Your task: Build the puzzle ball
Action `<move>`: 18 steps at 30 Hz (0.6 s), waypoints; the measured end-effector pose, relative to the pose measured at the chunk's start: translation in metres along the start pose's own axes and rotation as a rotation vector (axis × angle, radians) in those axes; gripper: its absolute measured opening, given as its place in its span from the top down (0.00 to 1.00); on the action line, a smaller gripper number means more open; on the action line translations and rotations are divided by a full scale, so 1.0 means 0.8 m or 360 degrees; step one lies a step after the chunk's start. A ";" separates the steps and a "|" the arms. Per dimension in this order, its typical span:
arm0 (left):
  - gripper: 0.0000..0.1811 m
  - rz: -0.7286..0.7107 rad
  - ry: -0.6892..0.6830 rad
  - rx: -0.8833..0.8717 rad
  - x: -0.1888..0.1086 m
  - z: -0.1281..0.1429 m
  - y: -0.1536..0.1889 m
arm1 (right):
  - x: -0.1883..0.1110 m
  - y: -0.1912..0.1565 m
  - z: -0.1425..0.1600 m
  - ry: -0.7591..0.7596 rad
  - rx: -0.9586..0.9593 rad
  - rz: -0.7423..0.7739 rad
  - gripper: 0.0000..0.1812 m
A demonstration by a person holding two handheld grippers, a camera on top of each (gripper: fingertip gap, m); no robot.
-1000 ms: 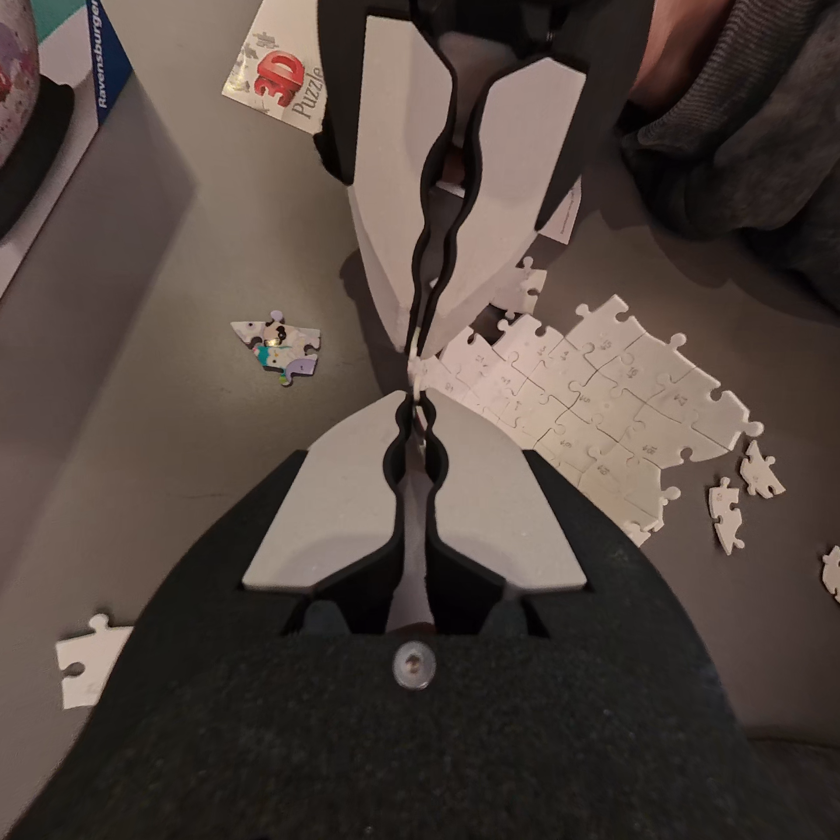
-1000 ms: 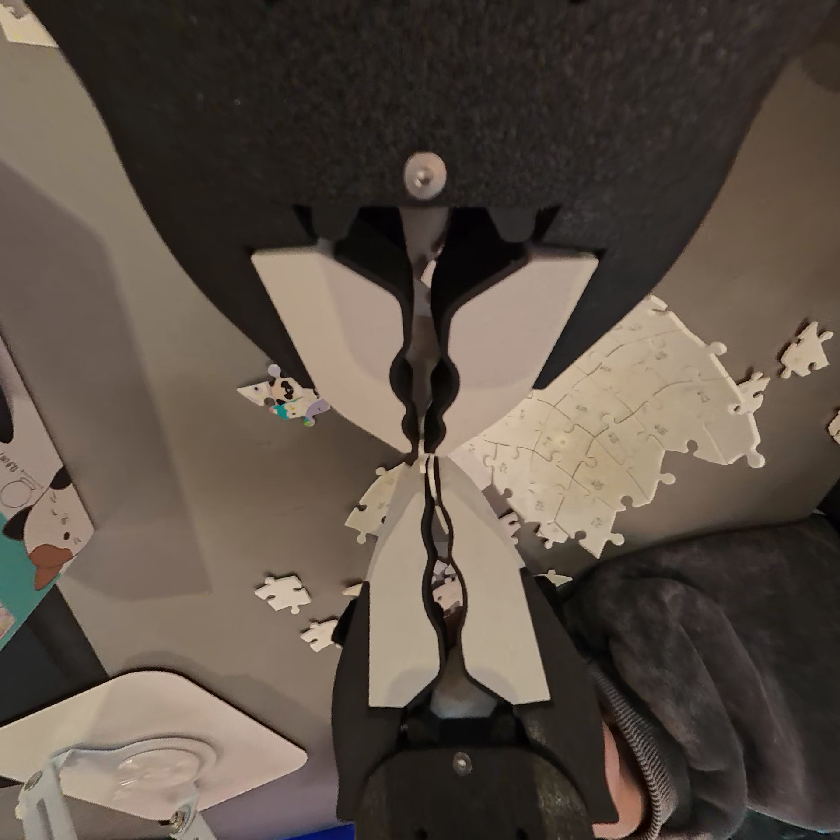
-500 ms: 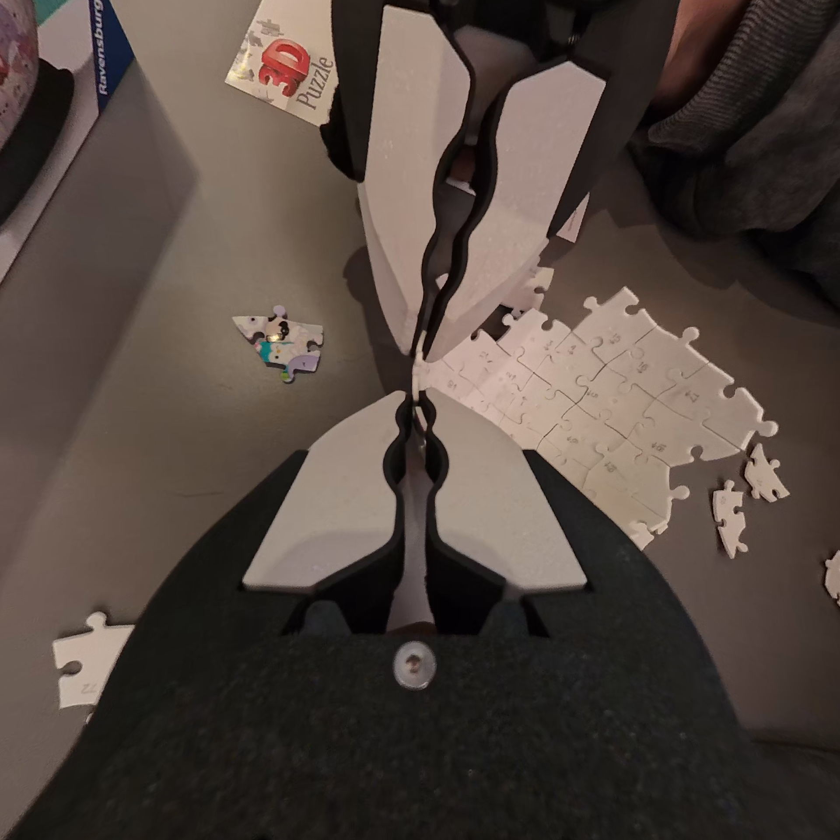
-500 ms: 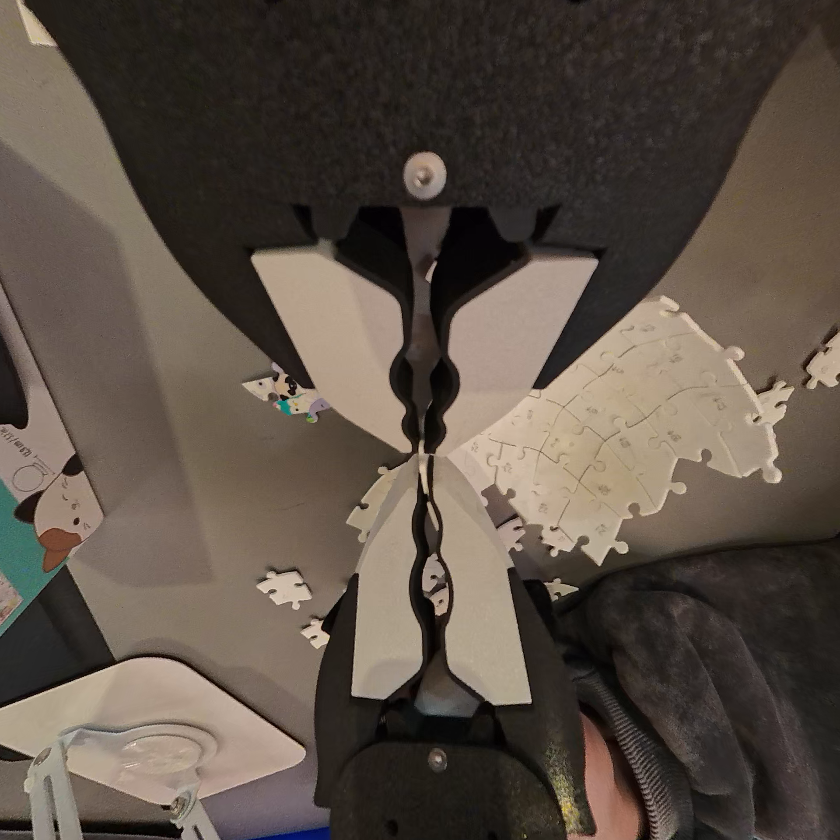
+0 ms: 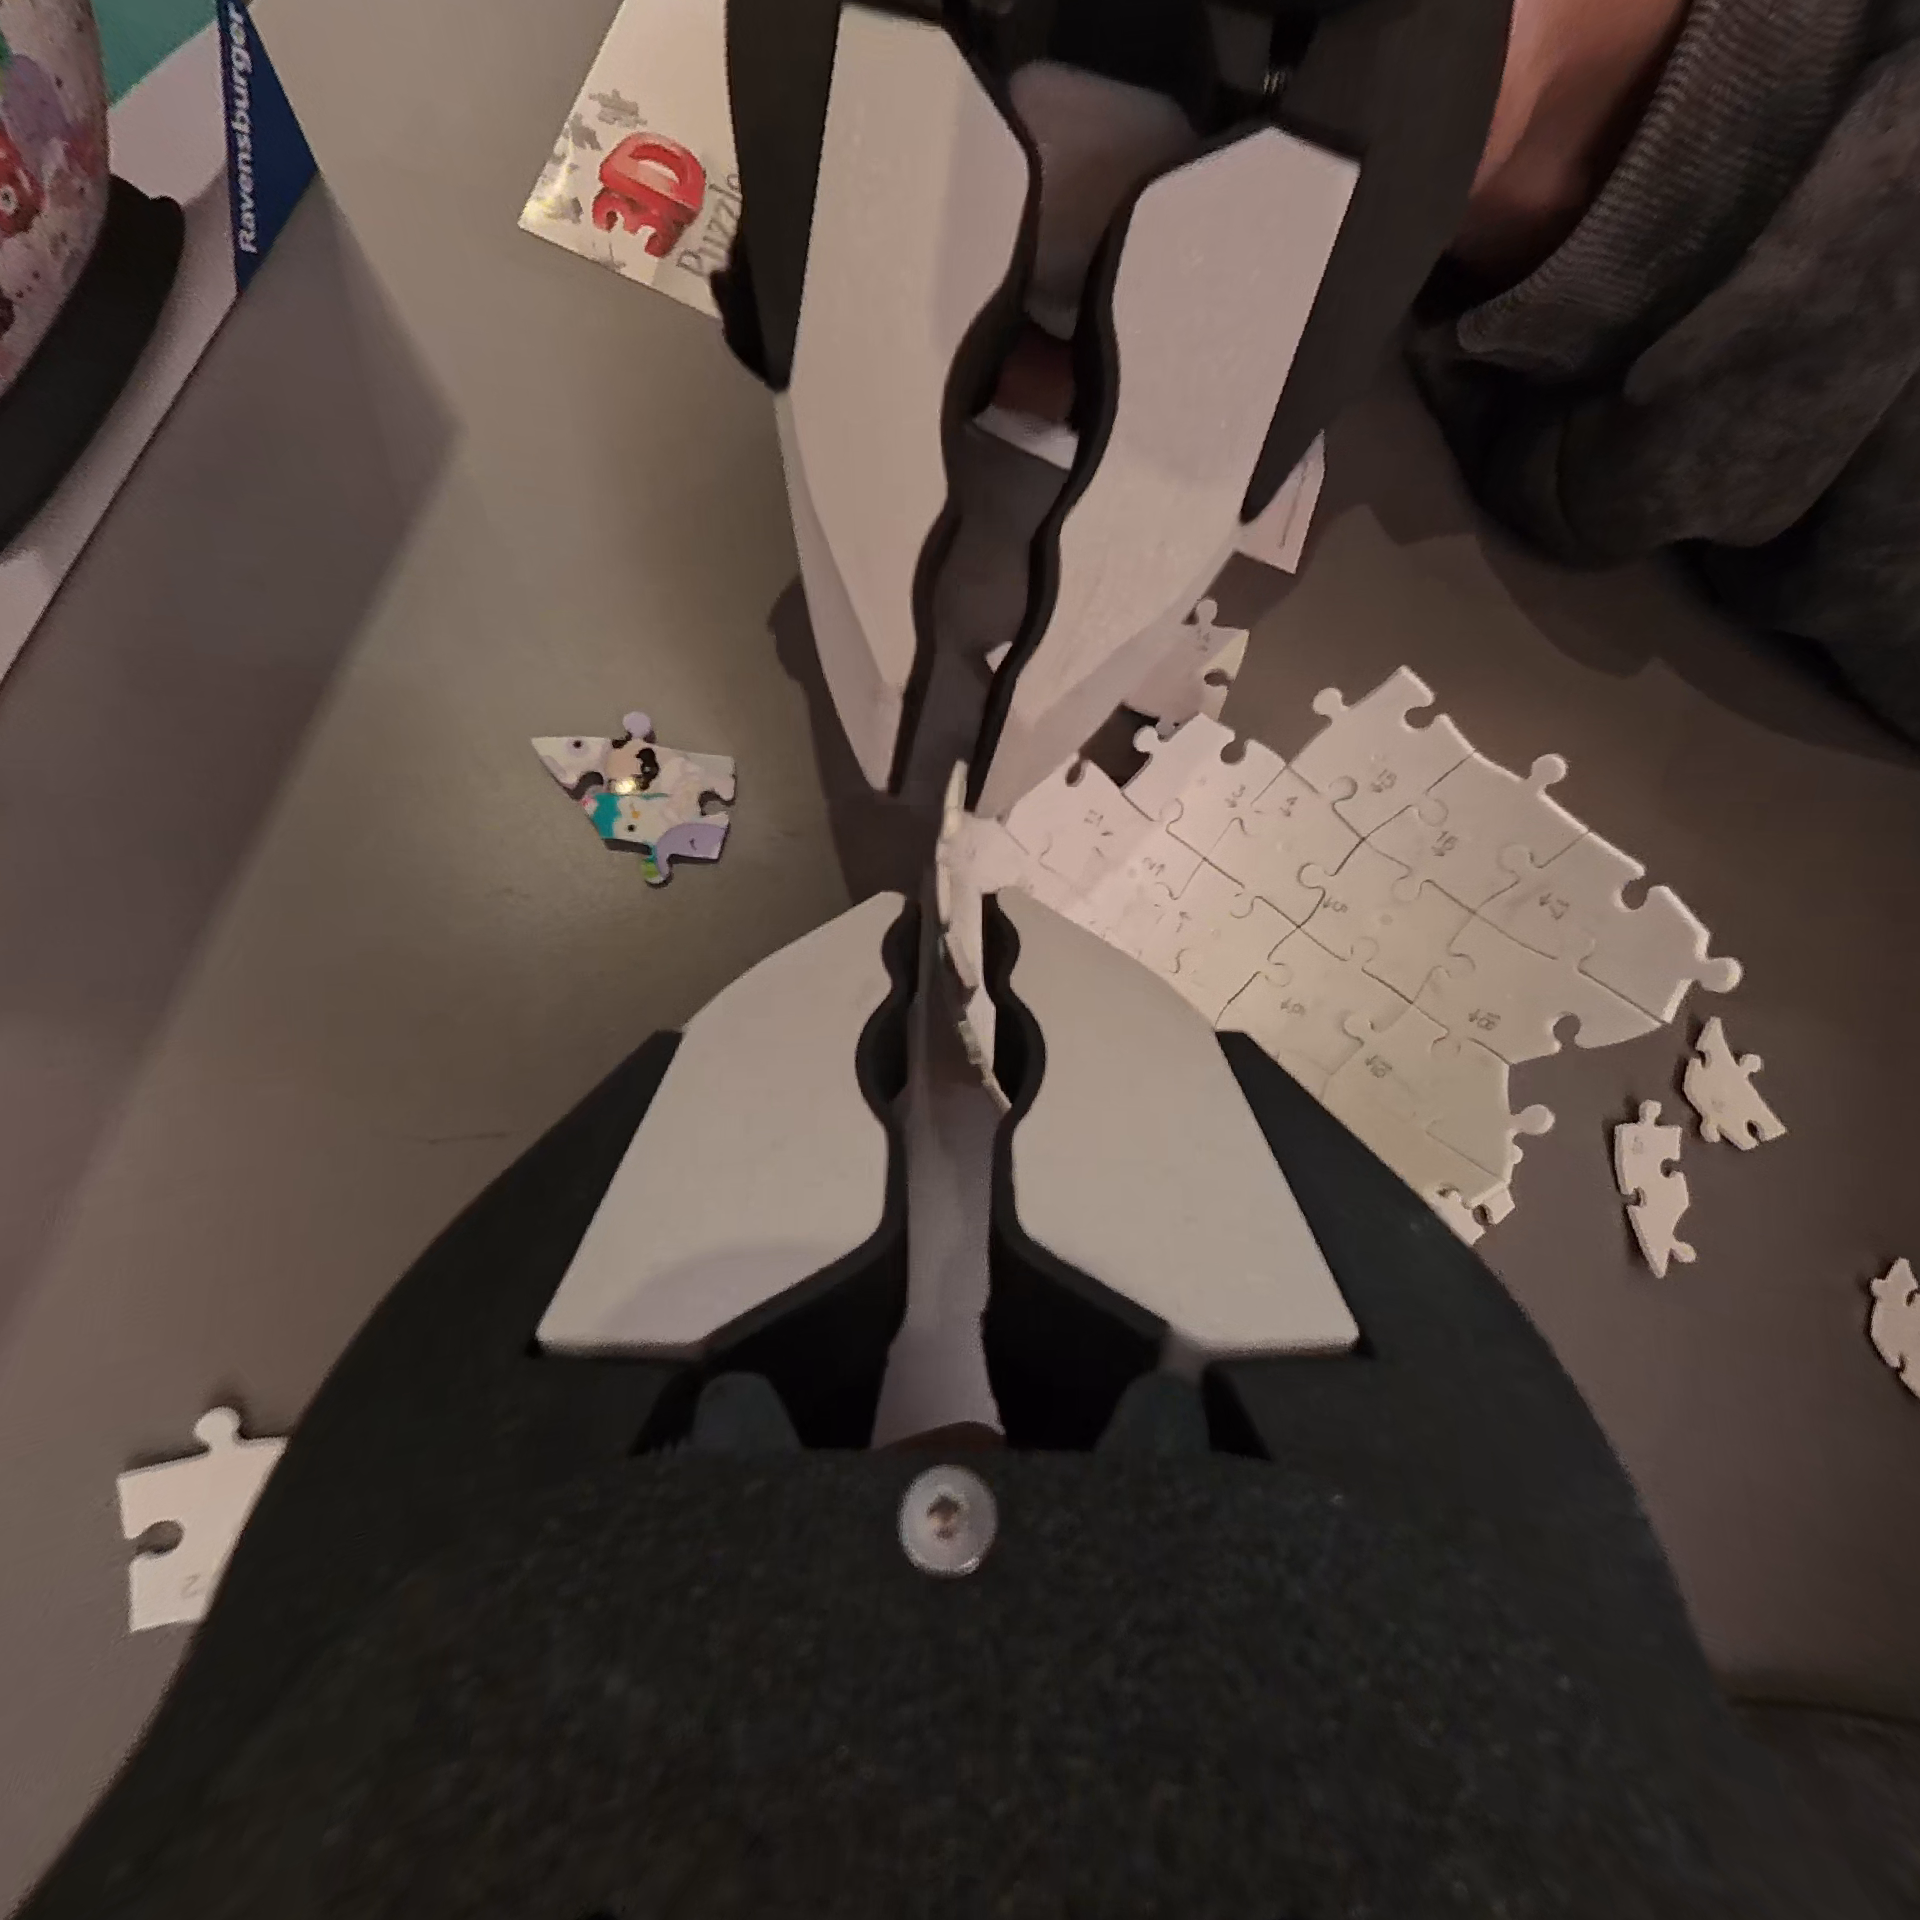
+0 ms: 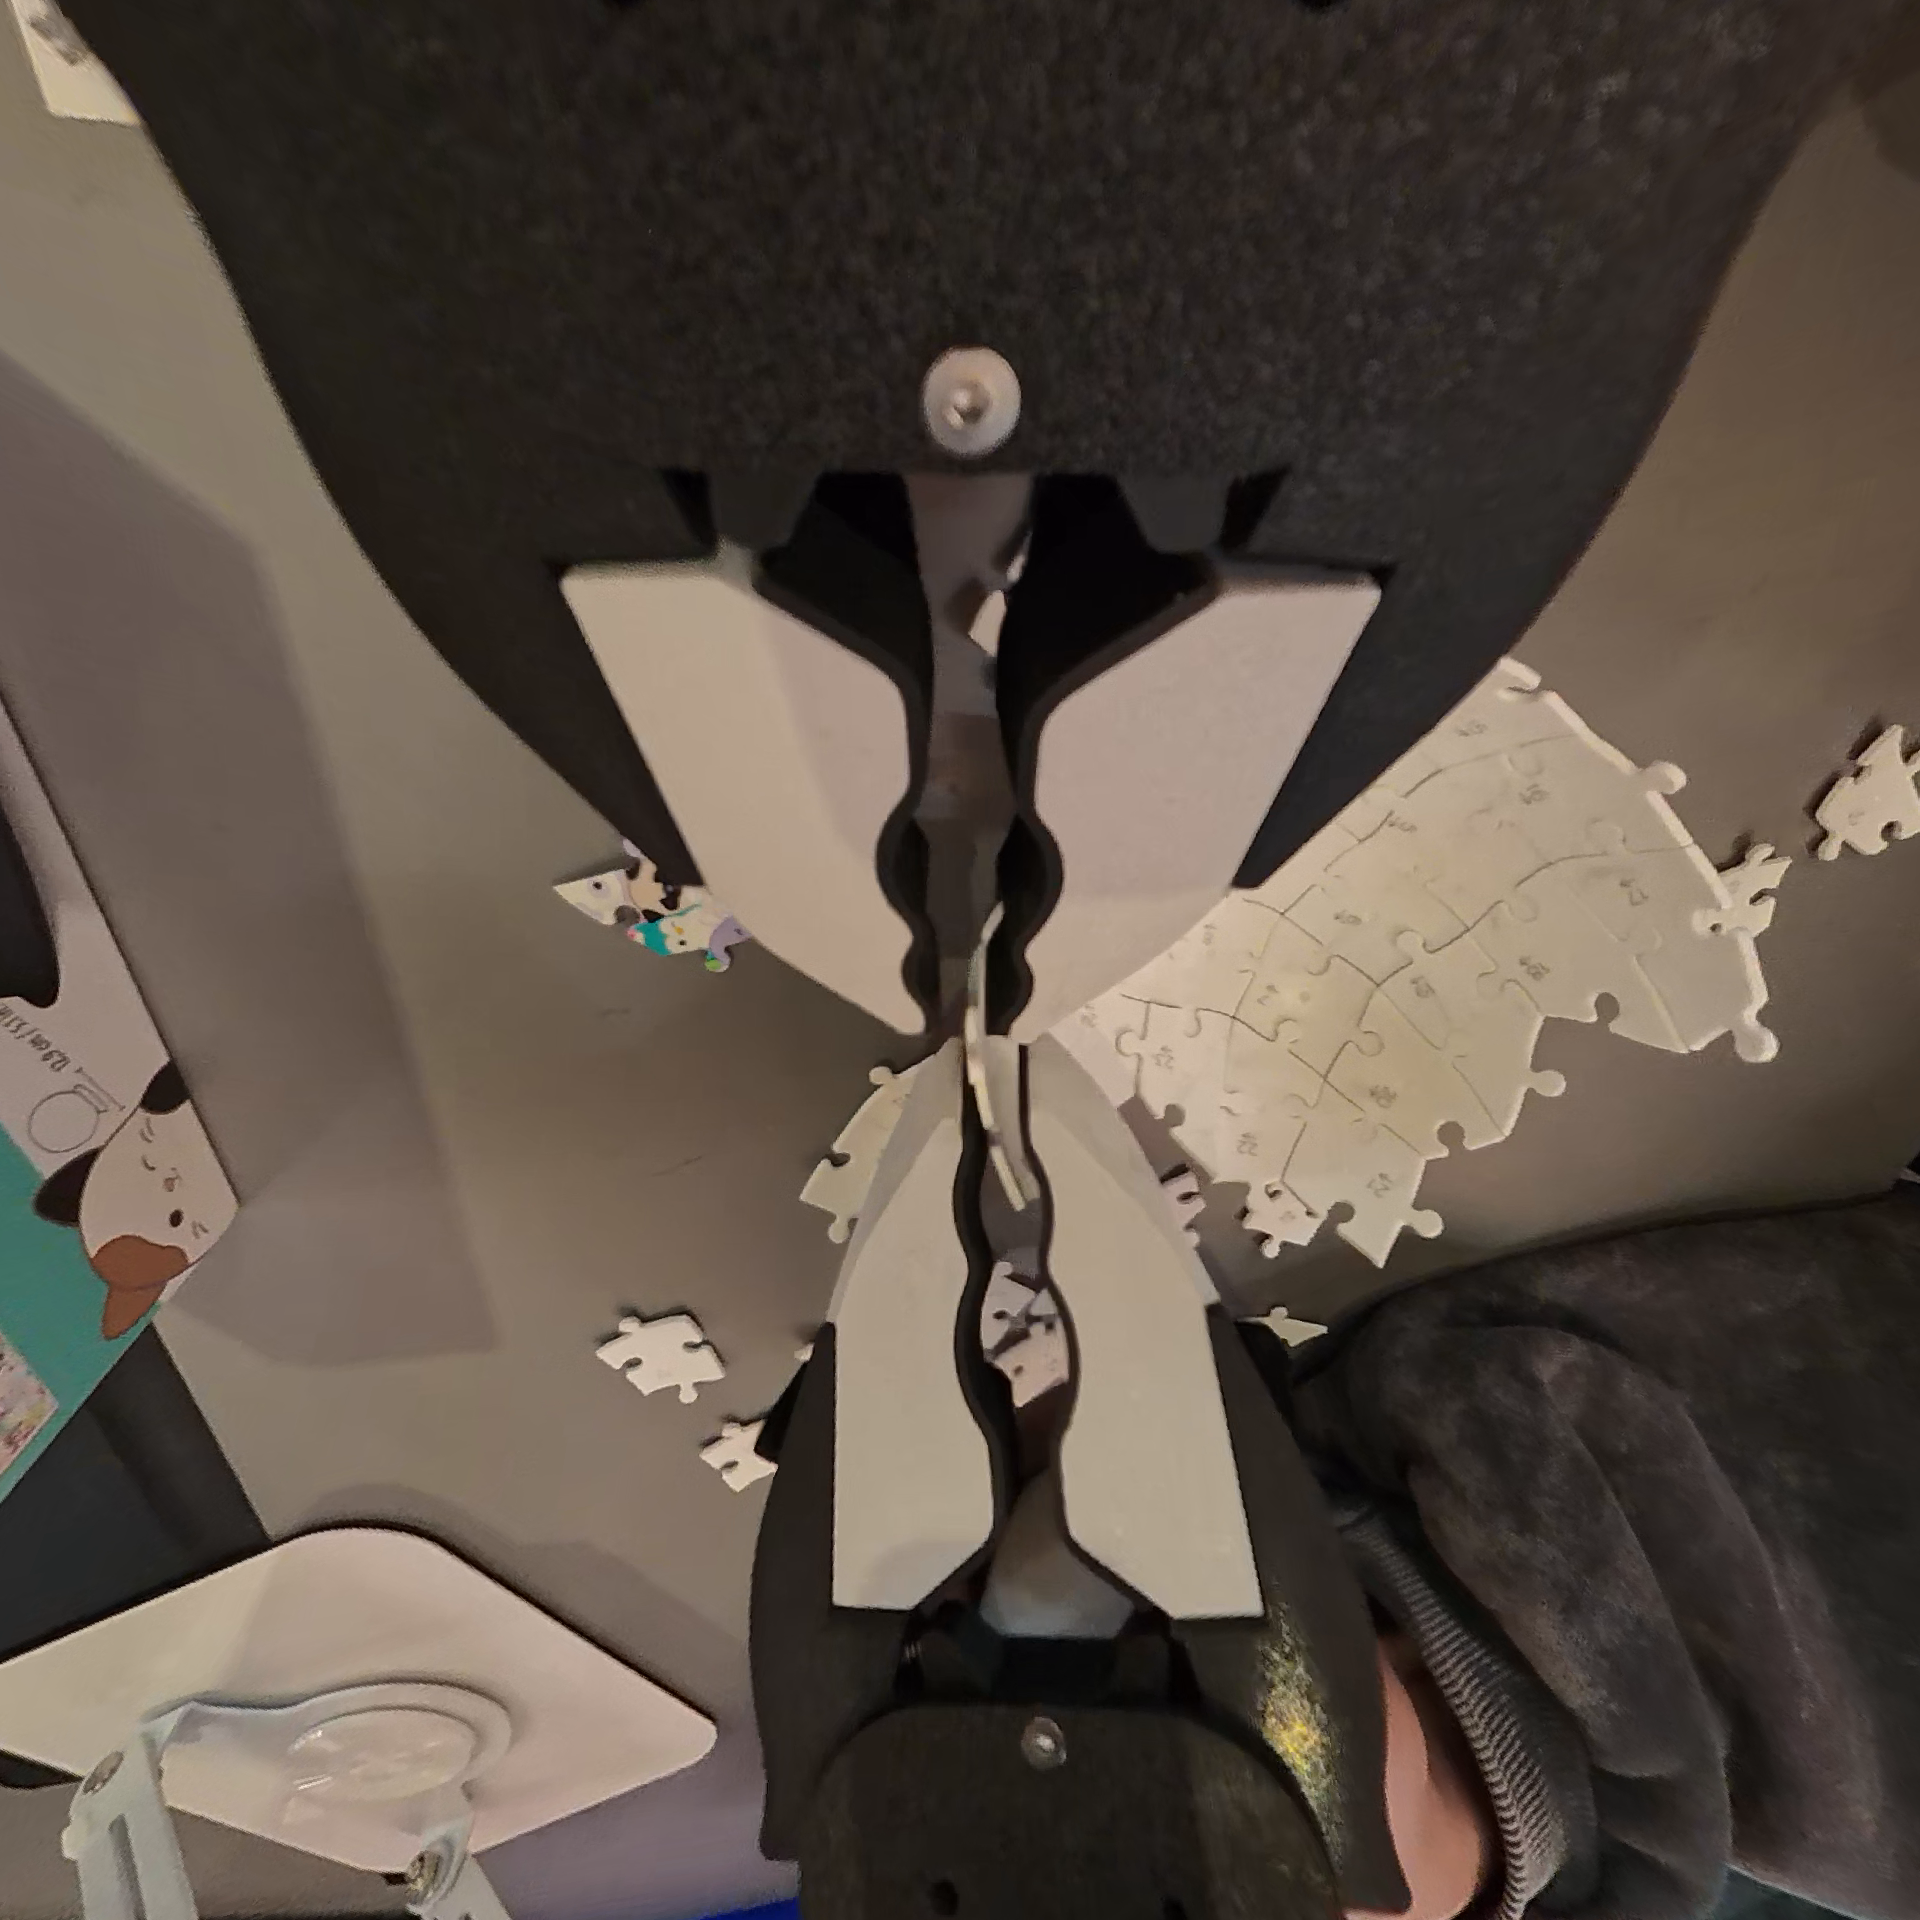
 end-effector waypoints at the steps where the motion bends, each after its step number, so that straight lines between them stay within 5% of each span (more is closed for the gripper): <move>1: 0.94 -0.0007 -0.0009 0.0005 0.000 0.001 0.000 | -0.002 0.001 -0.001 0.0004 0.0009 0.0007 0.95; 8: 0.98 -0.0041 -0.0047 0.0026 0.002 0.001 0.000 | -0.040 0.000 -0.026 0.0100 0.0026 0.0168 0.92; 18: 0.95 0.0010 -0.0238 -0.0006 -0.002 0.016 0.006 | -0.033 0.012 0.005 -0.0468 0.0154 0.0366 0.91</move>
Point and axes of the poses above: each gripper's, where its closed fingertips meet, x out along the fingers, z out of its underside, y = z × x across the jaws, the point moved 8 cm from there along -x, back along the fingers, and after that the axes turned 3 degrees about x, right-handed, at the moved point
